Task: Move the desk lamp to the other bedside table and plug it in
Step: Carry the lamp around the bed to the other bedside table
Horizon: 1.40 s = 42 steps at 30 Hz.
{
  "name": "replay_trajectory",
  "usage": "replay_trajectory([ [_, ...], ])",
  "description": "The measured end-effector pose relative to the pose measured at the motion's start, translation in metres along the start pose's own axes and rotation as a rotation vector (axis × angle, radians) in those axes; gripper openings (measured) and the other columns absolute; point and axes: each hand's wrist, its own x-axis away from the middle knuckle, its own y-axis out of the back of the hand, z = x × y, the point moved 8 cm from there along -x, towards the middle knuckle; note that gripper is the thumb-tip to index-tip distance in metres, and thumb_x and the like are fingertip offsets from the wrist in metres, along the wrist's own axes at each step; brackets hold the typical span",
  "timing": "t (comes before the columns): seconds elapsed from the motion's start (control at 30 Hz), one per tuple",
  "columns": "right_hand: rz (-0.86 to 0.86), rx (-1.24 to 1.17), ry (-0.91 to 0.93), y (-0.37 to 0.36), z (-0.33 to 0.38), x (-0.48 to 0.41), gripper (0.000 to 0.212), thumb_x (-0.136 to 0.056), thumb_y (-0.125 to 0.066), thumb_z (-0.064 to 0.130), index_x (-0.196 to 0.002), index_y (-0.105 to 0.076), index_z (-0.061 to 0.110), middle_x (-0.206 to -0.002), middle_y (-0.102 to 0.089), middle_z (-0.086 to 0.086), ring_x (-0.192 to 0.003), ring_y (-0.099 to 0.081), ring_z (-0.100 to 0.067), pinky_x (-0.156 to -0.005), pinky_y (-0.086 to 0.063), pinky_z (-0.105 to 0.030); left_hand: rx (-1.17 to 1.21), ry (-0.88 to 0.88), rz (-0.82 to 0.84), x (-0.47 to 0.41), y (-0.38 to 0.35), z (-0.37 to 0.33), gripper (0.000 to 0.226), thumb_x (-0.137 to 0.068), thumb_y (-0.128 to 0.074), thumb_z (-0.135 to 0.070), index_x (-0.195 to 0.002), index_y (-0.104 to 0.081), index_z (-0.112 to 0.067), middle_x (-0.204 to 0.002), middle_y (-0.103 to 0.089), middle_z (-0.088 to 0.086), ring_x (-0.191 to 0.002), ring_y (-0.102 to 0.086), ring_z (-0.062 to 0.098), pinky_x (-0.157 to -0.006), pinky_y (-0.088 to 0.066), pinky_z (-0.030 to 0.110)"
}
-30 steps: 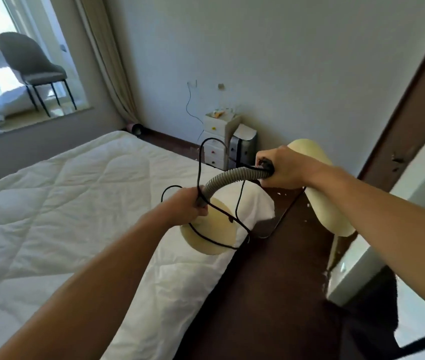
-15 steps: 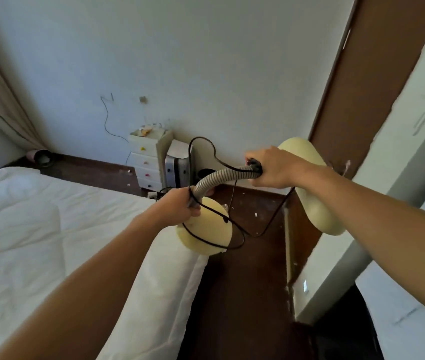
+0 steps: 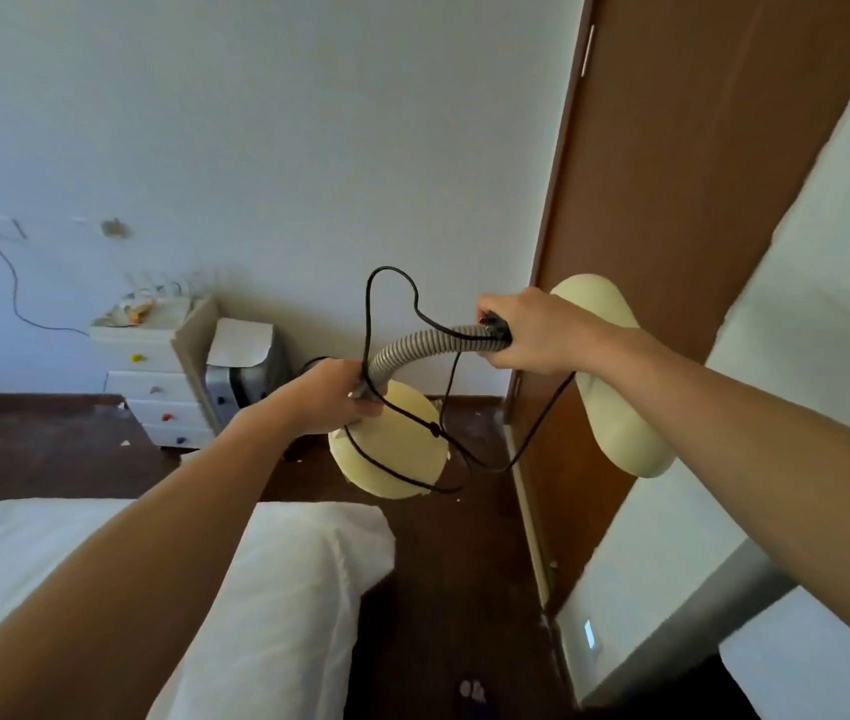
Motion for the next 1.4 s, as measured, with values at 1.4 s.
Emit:
replay_trajectory([
  [1.4,0.028,-0.144,0.930,-0.149,0.129,-0.893,0.023,-0.084,-0.067,0.021,-0.093,-0.046,0.019,-0.065,-0.048,0.006,-0.053,-0.044,-0.015,-0.050,-0.031,-0.028,-0.091,0.654,-0.524,-0.313,0.388,0.573,0.027,-0.072,-0.065,-0.041,-0.098,-0.063,-0.034,-0.092,-0.071,0.001,-0.087,-0.067,0.024,-0.083,-0.055,0.050],
])
